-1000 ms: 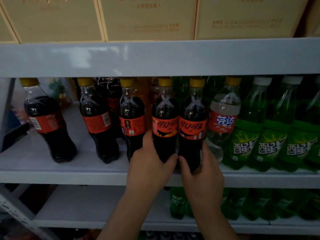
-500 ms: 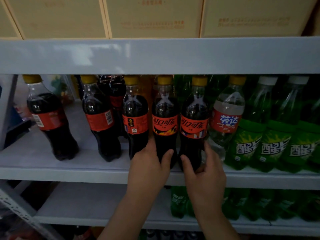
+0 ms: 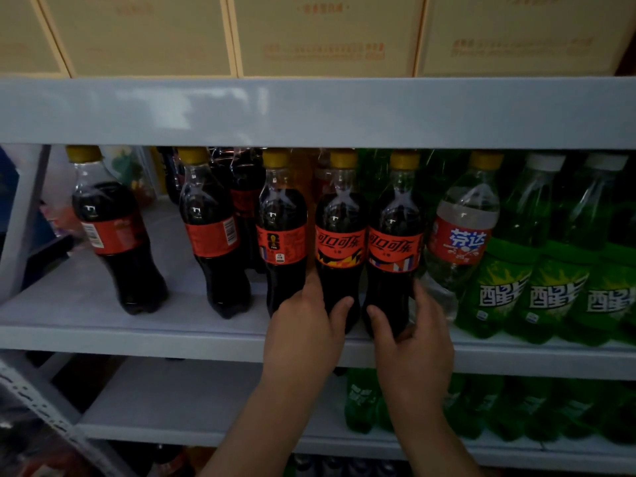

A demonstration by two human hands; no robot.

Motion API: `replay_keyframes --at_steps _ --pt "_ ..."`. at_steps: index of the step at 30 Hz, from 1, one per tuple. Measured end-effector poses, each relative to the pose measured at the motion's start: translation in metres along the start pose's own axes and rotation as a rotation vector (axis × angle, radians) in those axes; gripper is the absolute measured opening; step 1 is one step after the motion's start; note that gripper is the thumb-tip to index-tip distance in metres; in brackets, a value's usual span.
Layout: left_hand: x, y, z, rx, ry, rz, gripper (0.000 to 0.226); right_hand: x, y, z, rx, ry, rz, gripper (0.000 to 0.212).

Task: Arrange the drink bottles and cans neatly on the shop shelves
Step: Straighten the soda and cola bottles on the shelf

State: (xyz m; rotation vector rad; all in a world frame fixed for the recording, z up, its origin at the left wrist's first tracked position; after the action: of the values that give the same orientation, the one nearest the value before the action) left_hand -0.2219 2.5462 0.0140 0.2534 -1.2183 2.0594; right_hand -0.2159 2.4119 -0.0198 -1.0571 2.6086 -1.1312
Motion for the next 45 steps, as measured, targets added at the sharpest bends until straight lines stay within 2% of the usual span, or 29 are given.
replay_keyframes --at_steps 10,21,23,26,28,31,34,37,41,43,45 --pt "-0.002 0.001 -0.002 0.021 -0.036 -0.013 0.063 -0.002 -0.001 0.001 0.024 0.028 0.0 0.057" --pt "0.004 0.009 -0.001 0.029 0.088 0.028 0.063 0.002 -0.001 -0.001 0.053 0.007 0.013 0.058" --pt "0.013 0.016 -0.008 -0.026 0.074 0.123 0.05 0.007 0.006 -0.003 0.067 -0.039 0.095 0.053" --pt "0.03 0.02 -0.026 -0.03 0.063 0.457 0.026 0.012 0.023 -0.011 0.097 -0.199 0.136 0.043" --pt "0.031 0.014 -0.034 0.057 0.082 0.518 0.035 0.011 0.034 -0.017 0.146 -0.264 0.113 0.038" --pt "0.02 0.0 -0.039 0.24 0.134 0.391 0.064 0.004 0.042 -0.025 0.138 -0.299 0.073 0.034" --pt "0.011 -0.008 -0.048 0.314 0.217 0.291 0.07 -0.003 0.044 -0.03 0.117 -0.297 0.037 0.03" --pt "0.012 -0.01 -0.059 0.303 0.278 0.291 0.063 -0.009 0.044 -0.038 0.168 -0.281 -0.009 0.026" --pt "0.016 -0.014 -0.072 0.236 0.438 0.094 0.067 -0.016 0.043 -0.044 0.213 -0.296 -0.019 0.023" --pt "0.018 -0.016 -0.074 0.203 0.433 0.018 0.068 -0.017 0.044 -0.044 0.204 -0.295 -0.024 0.023" --pt "0.019 -0.019 -0.07 0.177 0.377 0.053 0.069 -0.018 0.047 -0.043 0.189 -0.286 -0.038 0.024"
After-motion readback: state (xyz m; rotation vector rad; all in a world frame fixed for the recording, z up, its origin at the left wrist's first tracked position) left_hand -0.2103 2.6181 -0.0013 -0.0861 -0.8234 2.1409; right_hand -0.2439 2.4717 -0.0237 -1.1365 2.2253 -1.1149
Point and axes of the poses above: each hand's wrist, its own y-axis away from the middle knuckle, its own x-axis out of the back of the hand, z = x × y, the point moved 2 cm from there along -y, towards the middle knuckle, and after that the axes turned 15 degrees about z, right-handed, at the moved point
